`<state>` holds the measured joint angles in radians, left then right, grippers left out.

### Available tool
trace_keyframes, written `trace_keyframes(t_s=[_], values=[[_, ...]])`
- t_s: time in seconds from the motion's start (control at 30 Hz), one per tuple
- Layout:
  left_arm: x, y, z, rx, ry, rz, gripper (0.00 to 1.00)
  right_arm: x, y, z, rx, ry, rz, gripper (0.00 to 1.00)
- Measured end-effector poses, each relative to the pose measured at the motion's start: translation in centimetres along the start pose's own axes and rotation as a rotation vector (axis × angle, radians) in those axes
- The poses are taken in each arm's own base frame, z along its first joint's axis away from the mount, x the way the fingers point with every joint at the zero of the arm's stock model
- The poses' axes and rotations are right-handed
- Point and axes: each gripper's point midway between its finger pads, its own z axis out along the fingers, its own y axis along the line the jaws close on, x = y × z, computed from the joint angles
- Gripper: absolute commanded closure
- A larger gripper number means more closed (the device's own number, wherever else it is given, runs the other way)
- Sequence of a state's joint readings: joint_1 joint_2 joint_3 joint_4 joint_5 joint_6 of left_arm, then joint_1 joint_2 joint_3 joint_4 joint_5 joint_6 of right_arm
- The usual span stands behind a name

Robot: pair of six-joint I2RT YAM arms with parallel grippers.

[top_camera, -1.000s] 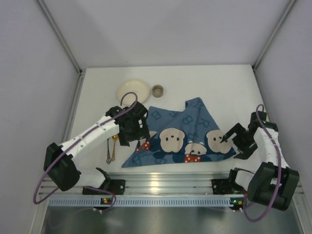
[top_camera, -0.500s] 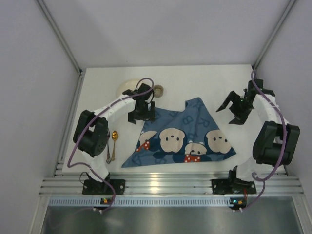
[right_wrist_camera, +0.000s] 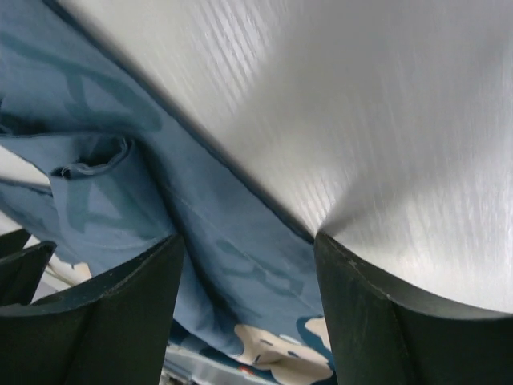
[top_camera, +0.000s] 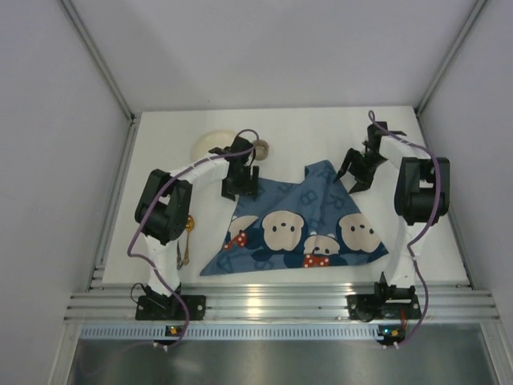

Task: Set the dinner table for one person

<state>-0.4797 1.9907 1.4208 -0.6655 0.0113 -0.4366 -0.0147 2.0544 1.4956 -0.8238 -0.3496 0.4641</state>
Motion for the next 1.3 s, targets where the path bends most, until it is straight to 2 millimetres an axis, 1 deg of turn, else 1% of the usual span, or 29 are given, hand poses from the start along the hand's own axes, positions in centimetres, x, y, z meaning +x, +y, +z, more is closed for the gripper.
trace_keyframes(t_s=[0.1, 0.13, 0.17, 0.2, 0.23, 0.27, 0.3, 0.33, 0.37, 0.43, 0.47, 0.5, 0.57, 0.67, 0.77, 0.87, 0.93, 1.0, 1.07, 1.13, 1.2, 1.3], values=[[-0.8, -0.5, 0.2, 0.015, -0.017, 0.003, 0.33, -0.8, 0.3, 0.3, 0.013, -0.003, 0.007, 0.35], [-1.0, -0.6, 0.3, 0.02, -0.021, 0.002, 0.44, -1.1, 0.4, 0.3, 0.019, -0.009, 0.007, 0.36], [-1.1, -0.6, 0.4, 0.024, -0.022, 0.0, 0.49, -1.3, 0.5, 0.4, 0.027, -0.012, 0.004, 0.37], [-1.2, -0.7, 0.6, 0.031, -0.023, 0.002, 0.57, -1.4, 0.7, 0.6, 0.035, -0.012, -0.001, 0.4], [-1.3, -0.8, 0.6, 0.037, -0.024, 0.0, 0.73, -1.4, 0.9, 0.7, 0.038, -0.013, -0.008, 0.42], [-1.4, -1.0, 0.7, 0.045, -0.025, -0.003, 0.81, -1.5, 1.2, 0.9, 0.041, -0.015, -0.016, 0.45], [-1.4, -1.1, 0.9, 0.052, -0.025, 0.002, 0.87, -1.5, 1.5, 1.1, 0.043, -0.016, -0.025, 0.51], [-1.5, -1.3, 1.0, 0.064, -0.023, -0.001, 1.0, -1.4, 1.8, 1.3, 0.045, -0.015, -0.035, 0.55], [-1.6, -1.5, 1.0, 0.074, -0.025, -0.001, 1.0, -1.1, 2.1, 1.5, 0.048, -0.012, -0.046, 0.65], [-1.7, -1.7, 1.1, 0.086, -0.025, 0.0, 1.0, -0.7, 2.7, 2.0, 0.054, -0.008, -0.066, 0.81], [-1.7, -1.8, 1.0, 0.093, -0.025, 0.001, 1.0, -0.4, 3.0, 2.4, 0.056, -0.002, -0.08, 0.96], [-1.7, -1.8, 1.0, 0.095, -0.025, 0.0, 1.0, 0.0, 3.3, 2.6, 0.055, 0.006, -0.092, 1.0], [-1.7, -1.9, 1.0, 0.098, -0.024, 0.0, 1.0, 0.4, 3.7, 2.9, 0.058, 0.009, -0.101, 1.0], [-1.7, -1.7, 1.0, 0.096, -0.025, -0.004, 1.0, 0.6, 3.8, 2.9, 0.061, 0.007, -0.112, 1.0], [-1.5, -1.1, 0.8, 0.082, -0.026, -0.011, 1.0, 0.5, 3.0, 2.5, 0.073, -0.004, -0.109, 1.0], [-0.5, 0.6, 0.0, 0.045, -0.019, -0.031, 1.0, 0.6, 1.2, 1.6, 0.124, -0.019, -0.105, 1.0], [-0.1, 2.3, -1.0, 0.008, -0.023, -0.052, 1.0, 0.5, -0.8, 0.6, 0.177, -0.03, -0.085, 1.0], [-0.3, 4.0, -2.4, -0.028, -0.048, -0.078, 1.0, -0.3, -3.1, -1.0, 0.232, -0.06, -0.054, 1.0], [-0.8, 5.9, -4.1, -0.065, -0.092, -0.107, 1.0, -1.1, -4.8, -2.4, 0.277, -0.094, -0.029, 1.0], [-1.6, 7.2, -5.6, -0.09, -0.139, -0.132, 1.0, -1.8, -6.3, -3.7, 0.315, -0.125, -0.005, 1.0], [-2.5, 8.5, -6.5, -0.115, -0.178, -0.155, 1.0, -2.1, -7.1, -4.4, 0.341, -0.141, 0.011, 1.0], [-2.6, 9.3, -6.5, -0.139, -0.182, -0.16, 1.0, -1.9, -7.5, -4.6, 0.362, -0.135, 0.014, 1.0]])
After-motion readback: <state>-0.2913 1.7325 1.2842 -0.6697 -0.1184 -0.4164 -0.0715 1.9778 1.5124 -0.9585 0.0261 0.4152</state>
